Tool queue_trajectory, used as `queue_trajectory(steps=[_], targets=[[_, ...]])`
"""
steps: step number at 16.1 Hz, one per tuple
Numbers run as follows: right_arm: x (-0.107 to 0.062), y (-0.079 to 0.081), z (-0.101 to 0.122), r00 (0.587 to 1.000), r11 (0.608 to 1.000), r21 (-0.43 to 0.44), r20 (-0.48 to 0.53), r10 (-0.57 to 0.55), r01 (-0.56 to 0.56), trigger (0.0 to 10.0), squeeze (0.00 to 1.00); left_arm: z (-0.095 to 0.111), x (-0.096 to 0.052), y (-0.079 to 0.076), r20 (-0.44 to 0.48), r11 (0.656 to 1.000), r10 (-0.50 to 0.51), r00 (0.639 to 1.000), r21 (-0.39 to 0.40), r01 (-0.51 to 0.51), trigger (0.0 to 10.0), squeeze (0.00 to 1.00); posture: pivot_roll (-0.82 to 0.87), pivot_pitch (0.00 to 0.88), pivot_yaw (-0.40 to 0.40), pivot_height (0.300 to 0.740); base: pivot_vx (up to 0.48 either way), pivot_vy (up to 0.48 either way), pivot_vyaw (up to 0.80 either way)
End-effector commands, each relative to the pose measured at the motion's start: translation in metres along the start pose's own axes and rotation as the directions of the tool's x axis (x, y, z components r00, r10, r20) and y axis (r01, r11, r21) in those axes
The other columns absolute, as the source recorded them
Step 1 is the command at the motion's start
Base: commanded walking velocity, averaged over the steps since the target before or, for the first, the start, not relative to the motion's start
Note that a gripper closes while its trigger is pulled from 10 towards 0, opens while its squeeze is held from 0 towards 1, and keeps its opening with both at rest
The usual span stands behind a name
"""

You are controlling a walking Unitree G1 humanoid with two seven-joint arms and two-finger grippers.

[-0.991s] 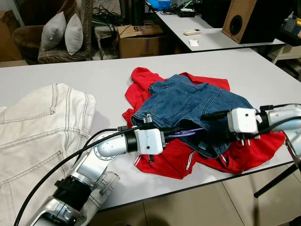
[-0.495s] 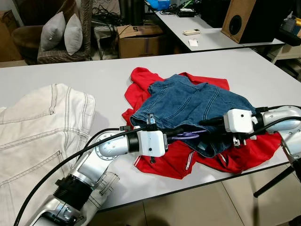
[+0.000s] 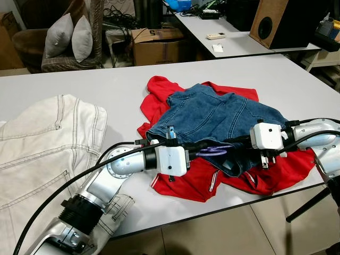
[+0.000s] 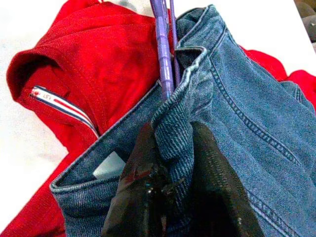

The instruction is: Hang hanger

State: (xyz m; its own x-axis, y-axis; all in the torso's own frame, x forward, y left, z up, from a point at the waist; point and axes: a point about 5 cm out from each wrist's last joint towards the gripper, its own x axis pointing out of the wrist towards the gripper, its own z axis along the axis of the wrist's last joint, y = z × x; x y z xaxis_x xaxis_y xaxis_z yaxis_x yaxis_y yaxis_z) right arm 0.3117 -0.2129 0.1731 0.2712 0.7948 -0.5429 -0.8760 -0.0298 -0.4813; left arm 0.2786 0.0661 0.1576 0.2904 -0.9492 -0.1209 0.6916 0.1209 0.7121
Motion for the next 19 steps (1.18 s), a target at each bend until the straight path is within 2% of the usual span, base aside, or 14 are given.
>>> queue_trajectory(steps=[1,4,6,7,8,9,11,14,17,19], targets=[[0.006,-0.003,0.005,1.0,1.0,-0.019,0.007,0.01,-0.01,0.0,0.0,0.018,0.009,0.005,0.07,0.997,-0.019,0.997,0.077,0.014,10.0,0.0,-0.03,0.0,-0.025,0.74,0.0,0.0,0.0],[0.007,-0.002,0.005,1.0,1.0,-0.018,0.007,-0.003,0.003,0.0,0.0,0.016,0.008,0.005,0.066,0.997,-0.012,0.998,0.076,0.007,10.0,0.0,-0.03,0.0,-0.021,0.74,0.0,0.0,0.0],[0.004,0.0,0.005,1.0,0.999,-0.031,0.023,-0.009,0.009,0.0,0.0,0.011,0.007,0.013,0.057,0.998,0.026,0.998,0.064,-0.03,10.0,0.0,-0.03,0.0,-0.023,0.74,0.0,0.0,0.0],[0.002,0.001,0.004,1.0,0.999,-0.035,0.022,0.003,-0.003,0.0,0.0,0.009,0.006,0.017,0.062,0.999,0.015,0.998,0.037,-0.017,10.0,0.0,-0.04,0.0,-0.024,0.74,0.0,0.0,0.0],[0.001,0.001,0.004,1.0,0.999,-0.038,0.019,0.006,-0.005,0.0,0.0,0.008,0.006,0.019,0.066,1.0,0.01,0.998,0.024,-0.012,10.0,0.2,-0.04,0.0,-0.024,0.74,0.0,0.0,0.0],[0.0,0.001,0.005,1.0,0.999,-0.048,0.019,0.013,-0.012,0.0,0.0,0.008,0.004,0.025,0.078,1.0,-0.003,0.997,-0.014,0.004,10.0,1.0,-0.04,0.0,-0.021,0.74,0.0,0.0,0.0],[-0.001,0.0,0.006,1.0,0.999,-0.05,0.024,0.013,-0.012,0.0,0.0,0.007,0.002,0.031,0.087,1.0,-0.011,0.996,-0.028,0.013,10.0,1.0,-0.04,0.0,-0.016,0.74,0.0,0.0,0.0],[-0.002,0.002,0.006,1.0,0.999,-0.049,0.026,0.011,-0.01,0.0,0.0,0.003,-0.004,0.039,0.074,1.0,0.006,0.997,0.01,-0.007,10.0,1.0,-0.04,0.0,-0.011,0.74,0.0,0.0,0.0],[-0.006,0.005,0.002,1.0,0.999,-0.033,0.015,0.001,0.0,0.0,0.0,0.002,-0.016,0.049,0.081,1.0,0.014,0.997,-0.002,-0.014,10.0,1.0,-0.04,0.0,-0.01,0.74,0.0,0.0,0.0],[-0.011,0.005,0.0,0.999,0.999,-0.011,0.02,-0.034,0.034,0.0,0.0,-0.003,-0.03,0.055,0.052,1.0,0.006,0.999,-0.011,-0.006,10.0,1.0,-0.03,0.0,-0.013,0.74,0.0,0.0,0.0]])
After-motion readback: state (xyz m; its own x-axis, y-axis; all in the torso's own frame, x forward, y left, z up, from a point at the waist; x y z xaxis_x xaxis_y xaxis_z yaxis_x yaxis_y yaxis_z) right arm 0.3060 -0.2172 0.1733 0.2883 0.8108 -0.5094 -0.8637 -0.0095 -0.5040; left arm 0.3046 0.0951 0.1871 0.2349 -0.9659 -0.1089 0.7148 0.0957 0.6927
